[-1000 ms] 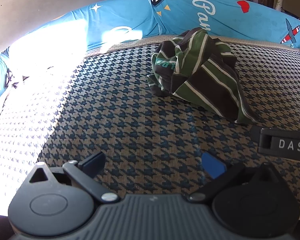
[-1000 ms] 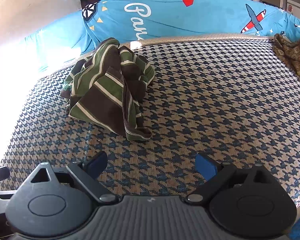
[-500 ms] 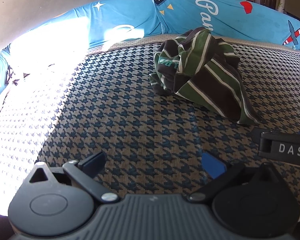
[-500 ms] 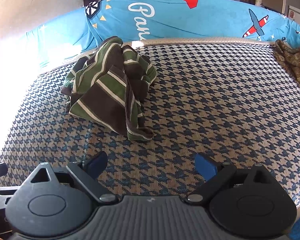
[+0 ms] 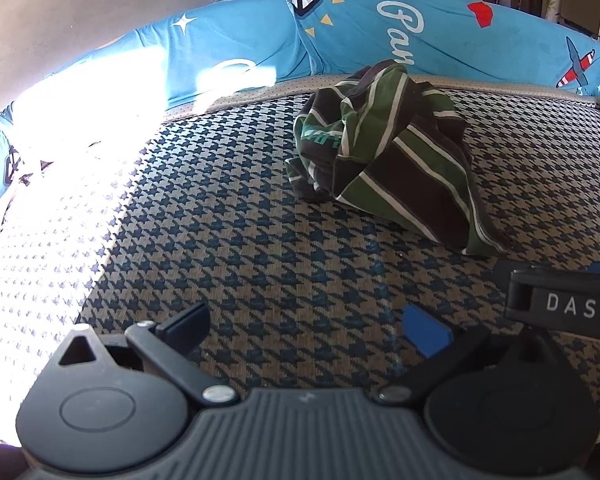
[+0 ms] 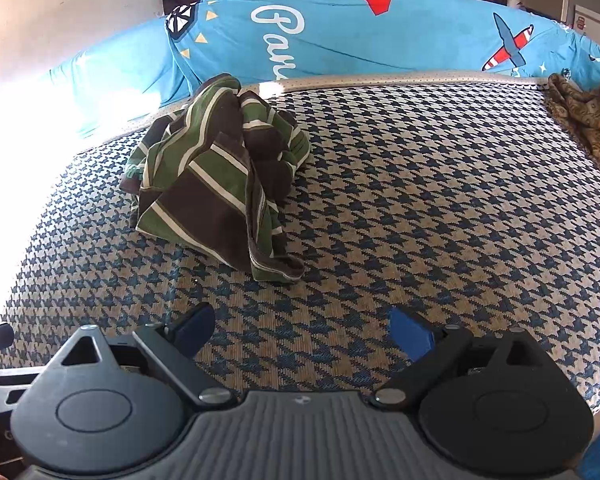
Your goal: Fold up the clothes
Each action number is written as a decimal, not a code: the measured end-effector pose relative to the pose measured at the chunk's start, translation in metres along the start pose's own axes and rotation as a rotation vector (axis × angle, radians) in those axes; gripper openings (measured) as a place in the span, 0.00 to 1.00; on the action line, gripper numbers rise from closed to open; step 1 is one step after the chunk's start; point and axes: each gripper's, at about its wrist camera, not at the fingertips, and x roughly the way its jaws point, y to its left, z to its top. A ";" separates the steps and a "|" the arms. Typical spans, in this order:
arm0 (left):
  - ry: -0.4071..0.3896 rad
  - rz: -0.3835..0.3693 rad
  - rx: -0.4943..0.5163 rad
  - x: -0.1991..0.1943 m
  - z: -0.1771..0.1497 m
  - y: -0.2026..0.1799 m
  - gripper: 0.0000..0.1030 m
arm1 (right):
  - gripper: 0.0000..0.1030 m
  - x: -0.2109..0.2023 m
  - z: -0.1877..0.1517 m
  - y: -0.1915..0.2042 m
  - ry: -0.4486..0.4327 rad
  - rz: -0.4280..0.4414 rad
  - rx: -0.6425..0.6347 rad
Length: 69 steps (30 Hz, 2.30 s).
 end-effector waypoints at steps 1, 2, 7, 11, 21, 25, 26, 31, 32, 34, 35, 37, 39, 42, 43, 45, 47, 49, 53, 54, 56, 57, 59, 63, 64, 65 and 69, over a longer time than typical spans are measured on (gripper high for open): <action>-0.002 -0.005 0.005 0.000 0.002 -0.001 1.00 | 0.92 0.000 0.001 0.000 -0.003 0.001 -0.001; -0.005 -0.008 0.010 0.000 0.005 -0.001 1.00 | 0.92 -0.001 0.002 -0.001 -0.006 0.000 -0.001; -0.007 -0.024 0.044 0.005 0.018 0.002 1.00 | 0.92 0.001 0.012 -0.005 -0.012 -0.008 0.001; -0.005 -0.029 0.087 0.015 0.029 0.003 1.00 | 0.92 0.004 0.022 -0.009 -0.012 -0.001 0.010; -0.012 -0.066 0.147 0.045 0.064 -0.005 1.00 | 0.92 0.030 0.053 -0.006 -0.012 -0.077 0.014; 0.033 -0.107 0.135 0.060 0.057 -0.002 1.00 | 0.92 0.040 0.061 -0.002 -0.002 -0.084 -0.011; 0.054 -0.116 0.127 0.063 0.055 -0.002 1.00 | 0.92 0.041 0.061 -0.001 0.002 -0.082 -0.013; 0.062 -0.092 0.141 0.069 0.050 -0.003 1.00 | 0.92 0.044 0.058 0.004 0.024 -0.070 -0.018; 0.063 -0.085 0.141 0.069 0.050 -0.002 1.00 | 0.92 0.044 0.058 0.006 0.024 -0.070 -0.023; 0.073 -0.095 0.122 0.071 0.050 0.000 1.00 | 0.92 0.044 0.056 0.011 0.023 -0.074 -0.040; 0.079 -0.103 0.112 0.072 0.050 0.001 1.00 | 0.92 0.044 0.055 0.013 0.024 -0.076 -0.049; 0.084 -0.108 0.105 0.073 0.050 0.001 1.00 | 0.92 0.045 0.053 0.016 0.028 -0.078 -0.065; 0.083 -0.105 0.111 0.073 0.050 -0.001 1.00 | 0.92 0.045 0.051 0.018 0.037 -0.071 -0.070; 0.086 -0.112 0.119 0.074 0.050 -0.003 1.00 | 0.92 0.044 0.049 0.018 0.040 -0.066 -0.069; 0.087 -0.113 0.121 0.075 0.050 -0.003 1.00 | 0.92 0.043 0.049 0.018 0.040 -0.065 -0.068; 0.088 -0.114 0.126 0.076 0.049 -0.004 1.00 | 0.92 0.043 0.048 0.017 0.041 -0.063 -0.064; 0.087 -0.113 0.130 0.076 0.050 -0.006 1.00 | 0.92 0.042 0.048 0.016 0.041 -0.062 -0.058; 0.086 -0.114 0.128 0.076 0.051 -0.007 1.00 | 0.92 0.041 0.049 0.015 0.041 -0.062 -0.053; 0.085 -0.116 0.128 0.077 0.052 -0.008 1.00 | 0.92 0.041 0.048 0.016 0.039 -0.068 -0.054; 0.086 -0.117 0.128 0.077 0.052 -0.009 1.00 | 0.92 0.041 0.048 0.016 0.039 -0.067 -0.056; 0.086 -0.118 0.128 0.077 0.053 -0.009 1.00 | 0.92 0.040 0.048 0.016 0.039 -0.065 -0.059; 0.086 -0.119 0.128 0.077 0.053 -0.009 1.00 | 0.92 0.040 0.048 0.016 0.039 -0.064 -0.060; 0.085 -0.119 0.129 0.077 0.053 -0.010 1.00 | 0.92 0.040 0.048 0.017 0.039 -0.064 -0.059; 0.084 -0.120 0.127 0.076 0.052 -0.010 1.00 | 0.92 0.040 0.047 0.017 0.039 -0.066 -0.061; 0.084 -0.120 0.127 0.076 0.053 -0.009 1.00 | 0.92 0.040 0.047 0.017 0.040 -0.065 -0.060; 0.083 -0.119 0.126 0.076 0.052 -0.010 1.00 | 0.92 0.040 0.047 0.017 0.041 -0.064 -0.059; 0.082 -0.117 0.126 0.076 0.052 -0.011 1.00 | 0.92 0.040 0.047 0.017 0.041 -0.065 -0.063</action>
